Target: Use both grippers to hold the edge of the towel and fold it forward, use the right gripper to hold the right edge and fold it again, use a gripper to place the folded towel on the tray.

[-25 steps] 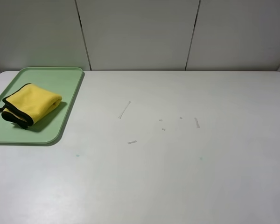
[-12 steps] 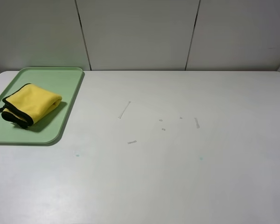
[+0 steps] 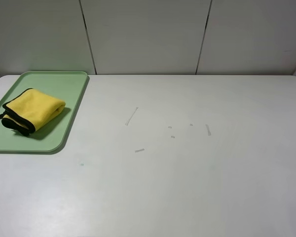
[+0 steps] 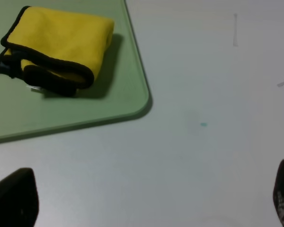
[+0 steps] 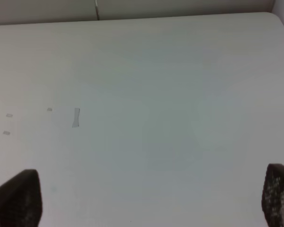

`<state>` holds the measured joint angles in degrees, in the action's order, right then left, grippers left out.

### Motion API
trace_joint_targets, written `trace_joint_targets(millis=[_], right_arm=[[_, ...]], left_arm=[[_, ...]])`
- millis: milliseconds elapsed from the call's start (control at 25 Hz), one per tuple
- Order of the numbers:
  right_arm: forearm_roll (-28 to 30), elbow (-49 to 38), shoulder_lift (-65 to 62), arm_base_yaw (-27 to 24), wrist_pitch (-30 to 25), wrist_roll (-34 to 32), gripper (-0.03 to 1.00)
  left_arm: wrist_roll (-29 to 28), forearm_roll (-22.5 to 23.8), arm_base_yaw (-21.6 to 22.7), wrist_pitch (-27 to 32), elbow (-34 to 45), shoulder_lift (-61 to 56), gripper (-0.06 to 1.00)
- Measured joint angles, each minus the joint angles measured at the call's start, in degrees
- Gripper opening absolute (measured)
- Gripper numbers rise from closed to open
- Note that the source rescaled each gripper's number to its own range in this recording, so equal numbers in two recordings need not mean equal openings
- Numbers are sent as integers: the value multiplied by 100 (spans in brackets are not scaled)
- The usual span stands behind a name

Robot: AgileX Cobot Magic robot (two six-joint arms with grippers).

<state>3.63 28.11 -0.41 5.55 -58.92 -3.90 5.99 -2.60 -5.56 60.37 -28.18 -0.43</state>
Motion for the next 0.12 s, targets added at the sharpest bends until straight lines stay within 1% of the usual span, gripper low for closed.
trace_joint_targets(millis=[120], right_arm=[[0,0,0,0,0,0,100]], left_arm=[[0,0,0,0,0,0,100]])
